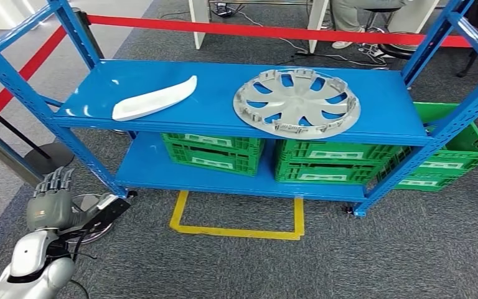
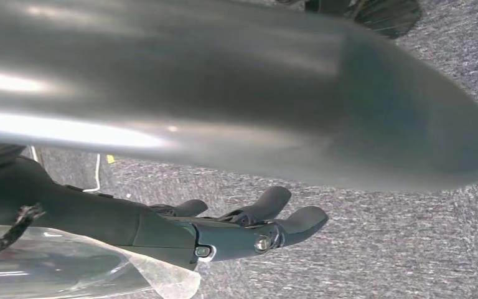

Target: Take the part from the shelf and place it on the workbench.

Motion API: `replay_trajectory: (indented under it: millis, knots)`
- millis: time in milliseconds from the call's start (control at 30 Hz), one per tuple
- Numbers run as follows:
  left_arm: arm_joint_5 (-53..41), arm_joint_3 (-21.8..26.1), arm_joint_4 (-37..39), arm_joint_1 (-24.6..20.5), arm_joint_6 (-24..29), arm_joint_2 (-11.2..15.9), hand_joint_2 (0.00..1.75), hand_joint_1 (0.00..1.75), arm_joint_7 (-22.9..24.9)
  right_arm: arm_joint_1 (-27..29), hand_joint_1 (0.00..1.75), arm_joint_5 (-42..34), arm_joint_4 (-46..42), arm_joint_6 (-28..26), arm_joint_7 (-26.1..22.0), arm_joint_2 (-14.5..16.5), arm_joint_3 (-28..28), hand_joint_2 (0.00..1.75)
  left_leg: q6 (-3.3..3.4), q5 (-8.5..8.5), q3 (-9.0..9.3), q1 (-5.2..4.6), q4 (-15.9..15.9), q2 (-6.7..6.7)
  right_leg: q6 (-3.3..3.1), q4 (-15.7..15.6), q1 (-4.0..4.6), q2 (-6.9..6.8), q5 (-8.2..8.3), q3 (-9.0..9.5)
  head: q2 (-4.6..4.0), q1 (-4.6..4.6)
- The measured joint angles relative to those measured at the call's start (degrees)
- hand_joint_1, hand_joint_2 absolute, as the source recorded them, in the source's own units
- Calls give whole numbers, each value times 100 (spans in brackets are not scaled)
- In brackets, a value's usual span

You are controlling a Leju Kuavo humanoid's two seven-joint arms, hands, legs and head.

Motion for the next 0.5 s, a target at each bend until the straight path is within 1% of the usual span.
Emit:
replay_trajectory:
  millis: [33,67,100,167,200,233,267,300,333,367,400,433,467,500]
  knots:
    - [0,1,-2,2,3,0,0,0,0,1,0,1,-4,0,-1,2,-1,0,35,15,13,12,-37,3,25,57,0,-2,4,-30,0,2]
    - [0,1,-4,1,7,-2,0,0,-1,1,0,1,-10,0,-2,3,-2,0,68,28,34,27,-69,6,42,174,1,-5,-48,-104,0,12]
    - [1,2,-7,5,11,-3,0,0,-1,-4,0,2,-19,0,-3,4,-3,0,89,43,51,41,-91,10,53,388,-1,-6,-171,-228,0,27]
    - [1,2,-8,22,16,-4,0,0,-2,-7,0,5,-37,2,-6,5,-7,0,106,50,49,49,-99,15,85,1081,-7,-7,-516,-612,0,50]
    - [1,1,-8,38,17,-6,0,0,-2,-2,0,10,-43,4,-7,8,-7,0,104,48,47,51,-97,16,104,1414,-12,-7,-642,-807,0,53]
    - [1,1,-8,55,17,-8,0,0,-2,8,0,19,-53,12,-6,10,-8,0,95,41,53,57,-95,15,119,1592,-18,-9,-668,-933,0,53]
    - [2,1,-8,70,17,-10,0,0,-2,20,0,30,-68,23,-5,12,-9,0,77,27,69,68,-92,13,134,1558,-27,-12,-573,-960,0,56]
    - [2,1,-8,83,17,-13,0,0,-2,28,0,41,-90,37,-3,13,-10,0,47,6,97,86,-88,9,150,1295,-42,-16,-361,-878,0,54]
    - [2,2,-8,92,17,-13,0,0,-2,36,0,52,-116,56,-2,13,-11,0,3,-25,128,102,-84,7,174,908,-59,-18,-114,-728,0,56]
    - [2,3,-10,97,18,-13,0,0,-2,38,0,61,-136,78,2,26,-13,0,-41,-54,156,114,-74,5,187,550,-60,-19,34,-596,0,65]
    - [2,5,-14,99,21,-14,0,0,-2,36,0,71,-159,99,4,39,-16,0,-91,-80,164,114,-64,4,151,289,-53,-20,104,-500,1,78]
    - [2,6,-19,100,24,-14,0,0,-2,36,0,81,-181,116,8,55,-19,0,-132,-100,155,108,-55,6,94,167,-43,-20,109,-458,1,86]
    - [2,8,-25,103,26,-14,0,0,-2,41,0,91,-203,129,15,71,-26,0,-165,-110,149,102,-47,6,14,154,-27,-23,64,-463,1,86]
    - [2,9,-30,107,28,-14,0,0,-2,53,0,98,-228,136,19,74,-35,0,-194,-120,143,99,-46,6,-65,156,-27,-23,76,-450,1,79]
